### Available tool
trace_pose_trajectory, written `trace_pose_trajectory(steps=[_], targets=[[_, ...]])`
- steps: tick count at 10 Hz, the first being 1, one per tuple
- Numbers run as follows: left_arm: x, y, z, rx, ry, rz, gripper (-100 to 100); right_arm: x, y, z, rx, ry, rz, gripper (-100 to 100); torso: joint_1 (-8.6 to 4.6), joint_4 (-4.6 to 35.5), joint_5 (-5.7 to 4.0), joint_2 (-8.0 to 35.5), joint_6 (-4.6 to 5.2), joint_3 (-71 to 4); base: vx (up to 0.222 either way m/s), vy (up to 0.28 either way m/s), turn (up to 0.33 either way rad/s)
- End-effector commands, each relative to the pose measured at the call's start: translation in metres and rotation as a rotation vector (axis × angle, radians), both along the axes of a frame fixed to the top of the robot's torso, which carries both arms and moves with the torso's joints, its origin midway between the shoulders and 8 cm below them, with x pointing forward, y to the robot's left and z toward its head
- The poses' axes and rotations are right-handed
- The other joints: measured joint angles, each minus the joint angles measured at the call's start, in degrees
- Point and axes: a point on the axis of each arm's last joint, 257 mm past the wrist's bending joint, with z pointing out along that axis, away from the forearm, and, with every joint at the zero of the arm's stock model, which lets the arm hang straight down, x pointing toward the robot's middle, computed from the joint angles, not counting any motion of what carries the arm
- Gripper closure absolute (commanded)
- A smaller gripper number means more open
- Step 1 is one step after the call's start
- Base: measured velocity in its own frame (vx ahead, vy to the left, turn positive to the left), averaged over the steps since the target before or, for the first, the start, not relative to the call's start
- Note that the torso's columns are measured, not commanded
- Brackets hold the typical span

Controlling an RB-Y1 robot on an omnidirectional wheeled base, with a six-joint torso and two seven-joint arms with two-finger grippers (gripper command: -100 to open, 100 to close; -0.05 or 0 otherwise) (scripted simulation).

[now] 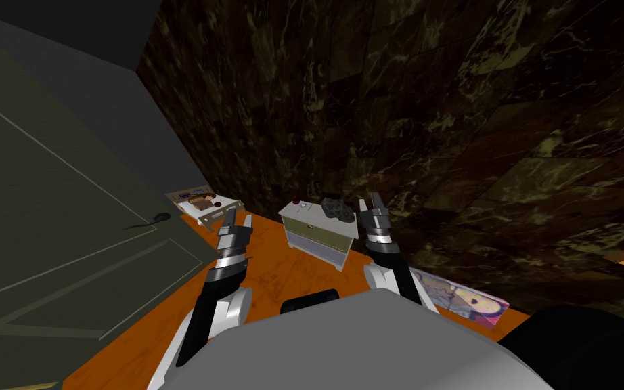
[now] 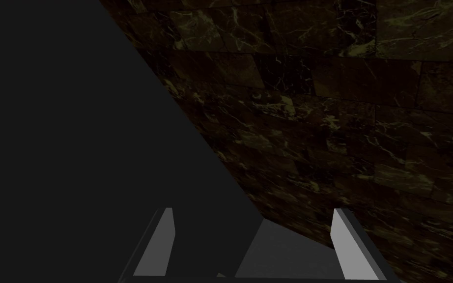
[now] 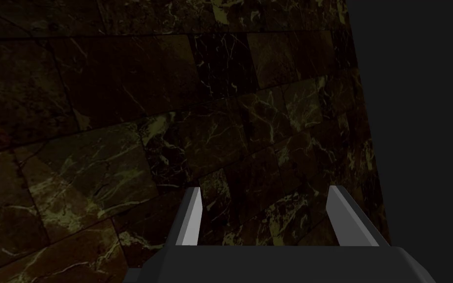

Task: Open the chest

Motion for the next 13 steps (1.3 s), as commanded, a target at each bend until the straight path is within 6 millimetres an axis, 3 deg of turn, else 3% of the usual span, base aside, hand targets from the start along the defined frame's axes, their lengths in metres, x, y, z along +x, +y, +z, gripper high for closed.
trace_pose_trajectory(steps=[1, 9, 10, 13], targets=[[0.000, 0.000, 0.000, 0.000, 0.000, 0.000, 0, 0.000, 0.000, 0.000, 0.000, 0.000, 0.000, 0, 0.00, 2.3, 0.00, 2.3, 0.00, -4.7, 0.000, 0.000, 0.000], [0.000, 0.000, 0.000, 0.000, 0.000, 0.000, 0, 0.000, 0.000, 0.000, 0.000, 0.000, 0.000, 0, 0.00, 35.4, 0.00, 35.4, 0.00, -70.7, 0.000, 0.000, 0.000], [0.000, 0.000, 0.000, 0.000, 0.000, 0.000, 0, 0.007, 0.006, -0.008, -0.041, 0.034, 0.013, -100, 0.00, 39.6, 0.00, 39.6, 0.00, -79.2, 0.003, 0.008, 0.053], [0.000, 0.000, 0.000, 0.000, 0.000, 0.000, 0, 0.031, 0.021, -0.045, -0.151, 0.159, 0.024, -100, 0.04, 42.2, 0.01, 42.2, 0.00, -84.5, -0.002, 0.022, 0.107]])
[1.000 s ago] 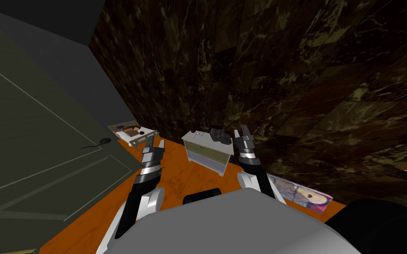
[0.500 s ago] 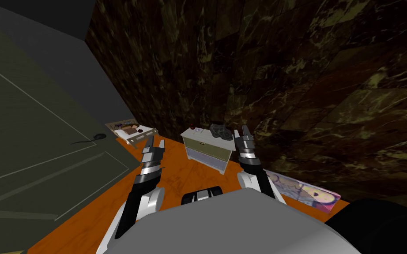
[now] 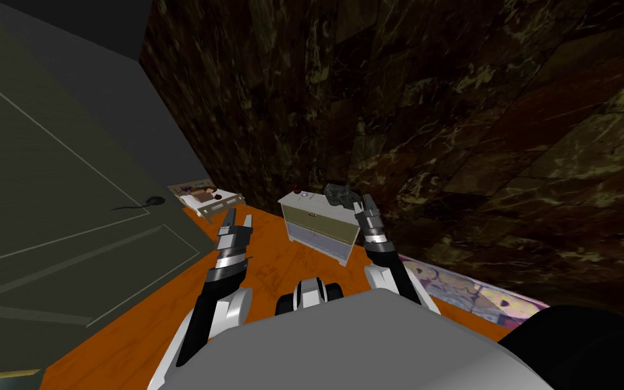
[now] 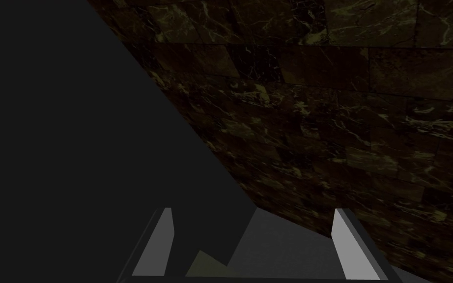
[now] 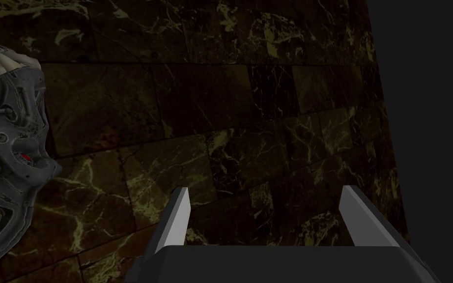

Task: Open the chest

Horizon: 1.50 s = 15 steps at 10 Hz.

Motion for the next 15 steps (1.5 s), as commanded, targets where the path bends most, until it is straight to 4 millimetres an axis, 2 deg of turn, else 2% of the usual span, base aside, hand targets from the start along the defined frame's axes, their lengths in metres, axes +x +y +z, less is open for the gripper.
trace_pose_trajectory(steps=[1, 2, 4, 5, 6, 7, 8, 9, 10, 11, 12, 14, 15], targets=[[0.000, 0.000, 0.000, 0.000, 0.000, 0.000, 0, 0.025, 0.011, -0.042, -0.107, 0.132, -0.001, -100, 0.00, 0.0, 0.00, 0.0, 0.00, -0.1, 0.007, 0.039, 0.128], [0.000, 0.000, 0.000, 0.000, 0.000, 0.000, 0, 0.026, 0.011, -0.042, -0.107, 0.135, -0.002, -100, -0.01, 0.1, -0.01, 0.0, 0.00, -0.1, 0.009, 0.028, 0.043], [0.000, 0.000, 0.000, 0.000, 0.000, 0.000, 0, 0.045, 0.017, -0.083, -0.192, 0.250, -0.014, -100, -0.05, 0.1, -0.02, 0.1, 0.00, -0.1, 0.011, 0.034, 0.153], [0.000, 0.000, 0.000, 0.000, 0.000, 0.000, 0, 0.047, 0.016, -0.087, -0.202, 0.268, -0.022, -100, -0.02, 0.1, -0.01, 0.0, -0.01, -0.1, 0.012, 0.029, 0.059], [0.000, 0.000, 0.000, 0.000, 0.000, 0.000, 0, 0.055, 0.018, -0.110, -0.248, 0.325, -0.031, -100, -0.05, 0.1, -0.01, 0.1, 0.03, -0.1, 0.011, 0.030, 0.093], [0.000, 0.000, 0.000, 0.000, 0.000, 0.000, 0, 0.057, 0.016, -0.113, -0.254, 0.341, -0.039, -100, -0.06, 0.1, -0.02, 0.1, 0.00, -0.1, 0.009, 0.023, 0.068], [0.000, 0.000, 0.000, 0.000, 0.000, 0.000, 0, 0.064, 0.018, -0.136, -0.302, 0.395, -0.047, -100, -0.07, 0.1, -0.02, 0.1, 0.01, -0.1, 0.012, 0.027, 0.144], [0.000, 0.000, 0.000, 0.000, 0.000, 0.000, 0, 0.065, 0.016, -0.142, -0.309, 0.419, -0.058, -100, -0.04, 0.1, -0.02, 0.1, -0.01, -0.1, 0.014, 0.028, 0.070], [0.000, 0.000, 0.000, 0.000, 0.000, 0.000, 0, 0.071, 0.017, -0.165, -0.361, 0.474, -0.070, -100, -0.04, 0.1, -0.01, 0.0, 0.02, -0.1, 0.018, 0.044, 0.144], [0.000, 0.000, 0.000, 0.000, 0.000, 0.000, 0, 0.073, 0.013, -0.171, -0.366, 0.498, -0.082, -100, 0.01, 0.1, 0.00, 0.0, -0.01, -0.1, 0.018, 0.032, 0.064], [0.000, 0.000, 0.000, 0.000, 0.000, 0.000, 0, 0.077, 0.013, -0.196, -0.418, 0.554, -0.094, -100, -0.05, 0.1, -0.01, 0.1, 0.03, -0.1, 0.027, 0.034, 0.141], [0.000, 0.000, 0.000, 0.000, 0.000, 0.000, 0, 0.078, 0.009, -0.203, -0.426, 0.583, -0.110, -100, -0.07, 0.1, -0.01, 0.1, 0.02, -0.1, 0.017, 0.023, 0.025], [0.000, 0.000, 0.000, 0.000, 0.000, 0.000, 0, 0.081, 0.006, -0.230, -0.481, 0.650, -0.129, -100, -0.11, 0.1, -0.03, 0.1, 0.02, 0.0, 0.015, 0.019, 0.153]])
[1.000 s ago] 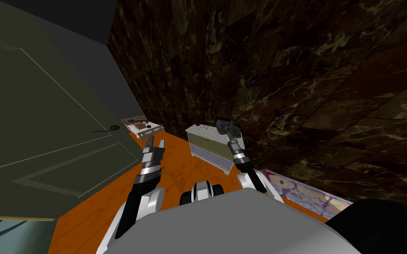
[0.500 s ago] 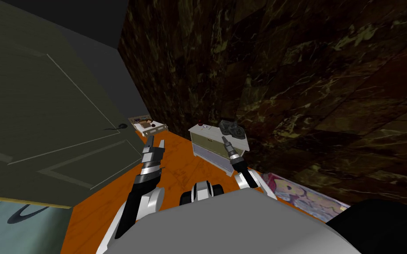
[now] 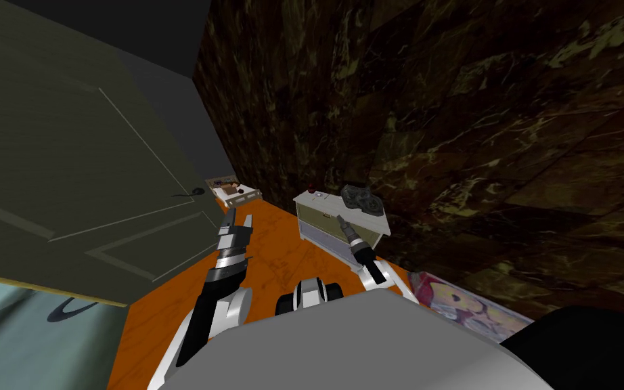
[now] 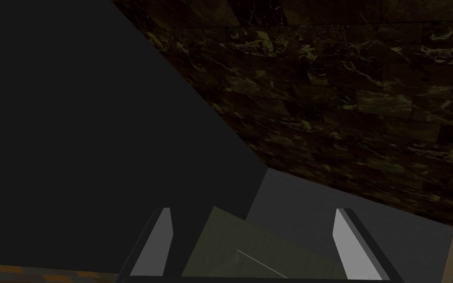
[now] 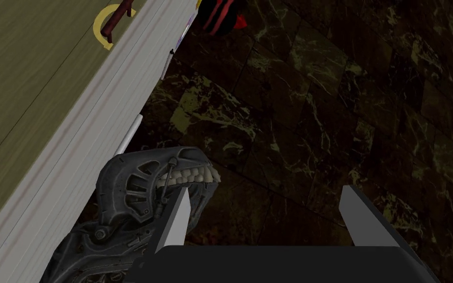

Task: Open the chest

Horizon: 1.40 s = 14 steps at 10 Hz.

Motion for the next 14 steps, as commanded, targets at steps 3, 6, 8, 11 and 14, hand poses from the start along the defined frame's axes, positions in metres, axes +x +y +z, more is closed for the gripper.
trace_pose_trajectory(steps=[3, 6, 8, 11, 14], targets=[[0.000, 0.000, 0.000, 0.000, 0.000, 0.000, 0, 0.004, -0.016, -0.066, -0.141, 0.173, -0.066, -100, 0.14, 0.0, 0.03, -0.1, -0.03, 0.0, 0.026, 0.033, 0.095], [0.000, 0.000, 0.000, 0.000, 0.000, 0.000, 0, 0.003, -0.026, -0.097, -0.215, 0.257, -0.101, -100, 0.05, 0.0, 0.02, 0.0, 0.00, 0.0, 0.028, 0.031, 0.069], [0.000, 0.000, 0.000, 0.000, 0.000, 0.000, 0, -0.001, -0.038, -0.127, -0.291, 0.337, -0.136, -100, 0.06, 0.0, 0.00, 0.0, -0.04, 0.0, 0.025, 0.024, 0.111], [0.000, 0.000, 0.000, 0.000, 0.000, 0.000, 0, -0.008, -0.054, -0.167, -0.408, 0.450, -0.183, -100, 0.07, 0.0, 0.02, -0.1, 0.00, -0.1, 0.043, 0.033, 0.105], [0.000, 0.000, 0.000, 0.000, 0.000, 0.000, 0, -0.020, -0.074, -0.197, -0.505, 0.545, -0.234, -100, 0.02, 0.0, 0.00, 0.0, 0.00, 0.0, 0.032, 0.022, 0.060]])
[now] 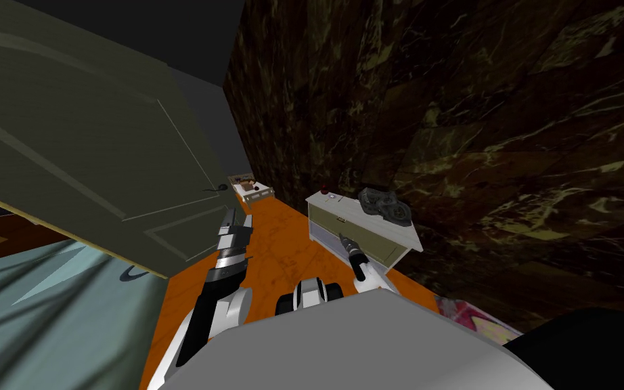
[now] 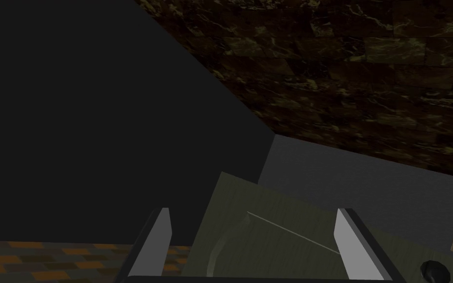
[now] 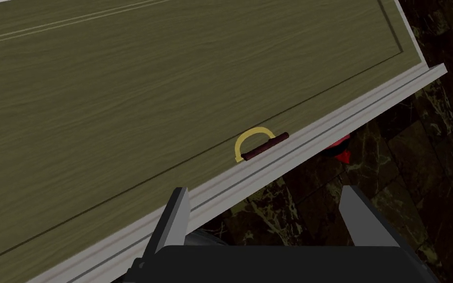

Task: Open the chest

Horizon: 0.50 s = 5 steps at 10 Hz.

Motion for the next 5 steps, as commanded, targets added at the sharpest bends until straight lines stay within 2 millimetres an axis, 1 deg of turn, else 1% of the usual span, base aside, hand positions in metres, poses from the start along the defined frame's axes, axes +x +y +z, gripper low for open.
trace_pose_trajectory(steps=[1, 2, 3, 4, 5], targets=[[0.000, 0.000, 0.000, 0.000, 0.000, 0.000, 0, -0.013, -0.019, -0.029, -0.084, 0.087, -0.045, -100, 0.07, 0.0, 0.01, 0.0, -0.04, 0.0, 0.039, 0.027, 0.067], [0.000, 0.000, 0.000, 0.000, 0.000, 0.000, 0, -0.013, -0.020, -0.028, -0.095, 0.085, -0.043, -100, 0.06, 0.0, 0.02, -0.1, 0.00, 0.0, 0.025, 0.012, -0.006], [0.000, 0.000, 0.000, 0.000, 0.000, 0.000, 0, -0.022, -0.030, -0.049, -0.151, 0.149, -0.067, -100, 0.03, 0.0, 0.01, 0.0, 0.00, 0.0, 0.047, 0.026, 0.106], [0.000, 0.000, 0.000, 0.000, 0.000, 0.000, 0, -0.024, -0.035, -0.048, -0.181, 0.155, -0.074, -100, 0.08, 0.0, 0.01, -0.1, -0.03, -0.1, 0.044, 0.026, 0.071], [0.000, 0.000, 0.000, 0.000, 0.000, 0.000, 0, -0.029, -0.040, -0.060, -0.232, 0.194, -0.078, -100, 0.06, 0.0, 0.03, -0.1, -0.01, -0.1, 0.067, 0.024, 0.084]])
